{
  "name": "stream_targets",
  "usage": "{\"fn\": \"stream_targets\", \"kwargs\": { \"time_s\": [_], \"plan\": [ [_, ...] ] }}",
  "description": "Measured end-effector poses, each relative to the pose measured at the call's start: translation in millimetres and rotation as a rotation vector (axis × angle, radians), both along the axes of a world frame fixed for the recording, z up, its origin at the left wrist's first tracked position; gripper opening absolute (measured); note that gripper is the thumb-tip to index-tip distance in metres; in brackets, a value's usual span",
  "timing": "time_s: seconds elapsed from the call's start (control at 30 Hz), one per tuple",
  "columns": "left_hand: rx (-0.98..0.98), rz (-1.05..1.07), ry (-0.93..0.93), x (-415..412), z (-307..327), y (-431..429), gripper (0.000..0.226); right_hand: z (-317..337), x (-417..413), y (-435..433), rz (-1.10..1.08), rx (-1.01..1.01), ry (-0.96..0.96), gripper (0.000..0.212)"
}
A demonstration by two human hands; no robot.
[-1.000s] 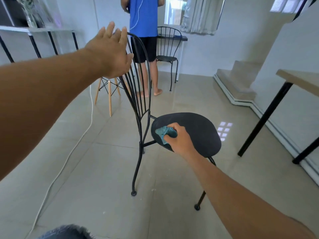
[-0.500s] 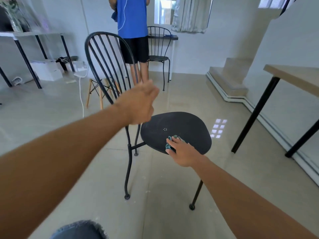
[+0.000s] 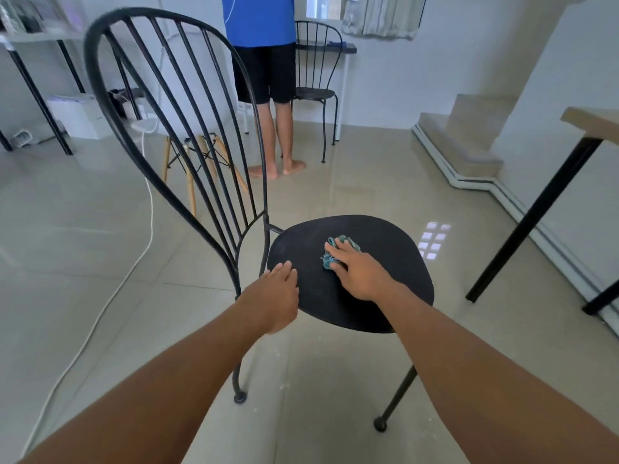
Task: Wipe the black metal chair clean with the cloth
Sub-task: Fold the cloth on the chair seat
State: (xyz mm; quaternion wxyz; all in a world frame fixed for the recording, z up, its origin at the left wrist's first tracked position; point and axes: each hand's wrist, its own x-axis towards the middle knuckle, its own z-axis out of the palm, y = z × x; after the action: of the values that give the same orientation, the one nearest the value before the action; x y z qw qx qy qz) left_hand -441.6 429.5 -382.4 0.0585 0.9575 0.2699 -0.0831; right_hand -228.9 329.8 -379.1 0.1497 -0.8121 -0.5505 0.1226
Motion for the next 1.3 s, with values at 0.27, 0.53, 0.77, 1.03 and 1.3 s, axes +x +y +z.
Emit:
{"fn": "stream_targets", "kwargs": {
  "time_s": [0.27, 0.53, 0.77, 1.03, 1.3],
  "plan": [
    [0.050, 0.110, -0.379, 41, 5, 13, 0.053, 20, 2, -23, -0.147, 0.347, 0.253, 0.027],
    [-0.264, 0.354, -0.429, 81, 10, -4, 0.052, -2, 2, -7, -0.431, 0.055, 0.166, 0.041],
    [-0.931, 0.608, -0.692, 84, 18, -3, 0.021, 8, 5, -19, -0.499, 0.147, 0.501, 0.024],
    [-1.223, 0.552, -0.733, 78, 34, -12, 0.036, 17, -2, -44, -0.529, 0.429, 1.202, 0.018],
    [-0.835, 0.336, -0.649, 78, 49, -14, 0.035, 49, -3, -60, -0.517, 0.292, 0.953, 0.034]
  ]
}}
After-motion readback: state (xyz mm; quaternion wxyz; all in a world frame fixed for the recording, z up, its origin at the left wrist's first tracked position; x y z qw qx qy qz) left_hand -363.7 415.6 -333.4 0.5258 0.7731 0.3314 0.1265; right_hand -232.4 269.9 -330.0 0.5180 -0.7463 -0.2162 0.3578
